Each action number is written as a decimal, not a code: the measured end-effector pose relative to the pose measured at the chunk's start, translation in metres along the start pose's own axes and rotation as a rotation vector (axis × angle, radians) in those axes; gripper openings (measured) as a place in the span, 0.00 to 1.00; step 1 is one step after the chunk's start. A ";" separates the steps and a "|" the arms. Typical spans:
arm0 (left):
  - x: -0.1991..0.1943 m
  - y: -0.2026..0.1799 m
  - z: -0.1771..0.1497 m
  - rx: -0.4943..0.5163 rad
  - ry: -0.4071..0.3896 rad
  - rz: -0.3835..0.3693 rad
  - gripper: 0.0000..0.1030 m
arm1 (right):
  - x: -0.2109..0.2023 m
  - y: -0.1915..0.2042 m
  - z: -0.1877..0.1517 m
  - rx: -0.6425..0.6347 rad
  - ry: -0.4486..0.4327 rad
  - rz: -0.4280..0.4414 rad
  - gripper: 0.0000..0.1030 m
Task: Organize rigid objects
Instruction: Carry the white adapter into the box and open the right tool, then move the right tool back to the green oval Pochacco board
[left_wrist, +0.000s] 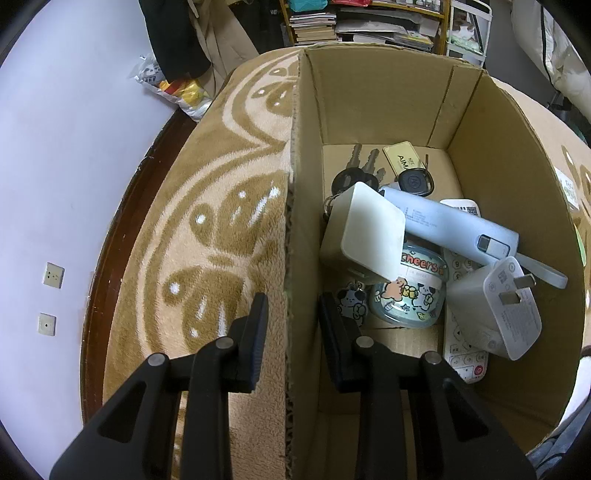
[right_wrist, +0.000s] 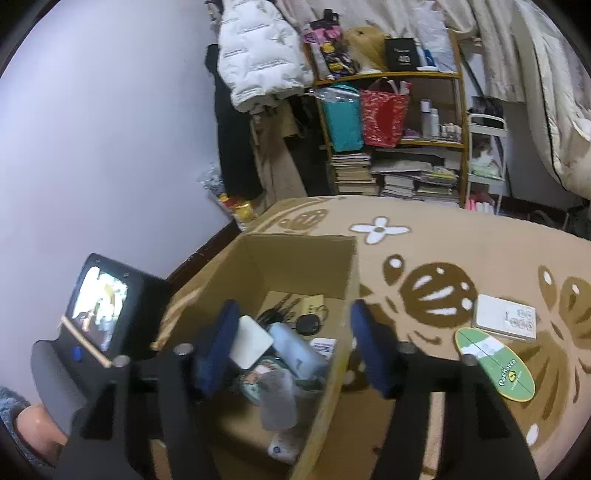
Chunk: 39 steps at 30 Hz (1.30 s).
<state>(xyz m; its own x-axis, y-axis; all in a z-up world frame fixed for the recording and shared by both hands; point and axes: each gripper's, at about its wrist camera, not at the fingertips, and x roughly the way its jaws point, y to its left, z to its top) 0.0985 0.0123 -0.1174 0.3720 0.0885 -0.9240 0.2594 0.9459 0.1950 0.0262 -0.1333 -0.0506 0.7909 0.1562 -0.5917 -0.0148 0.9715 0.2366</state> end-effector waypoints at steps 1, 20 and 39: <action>0.000 0.000 0.000 0.002 -0.001 0.002 0.27 | 0.000 -0.002 0.000 0.001 0.001 -0.007 0.70; 0.001 0.000 -0.001 0.006 -0.003 -0.004 0.28 | 0.015 -0.105 0.001 0.175 0.026 -0.228 1.00; 0.002 -0.003 -0.001 0.021 -0.004 0.000 0.24 | 0.048 -0.189 -0.029 0.237 0.175 -0.383 1.00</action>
<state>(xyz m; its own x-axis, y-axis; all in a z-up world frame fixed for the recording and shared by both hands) 0.0980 0.0097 -0.1203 0.3757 0.0873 -0.9226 0.2779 0.9391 0.2021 0.0495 -0.3037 -0.1461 0.5970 -0.1579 -0.7866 0.4134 0.9008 0.1329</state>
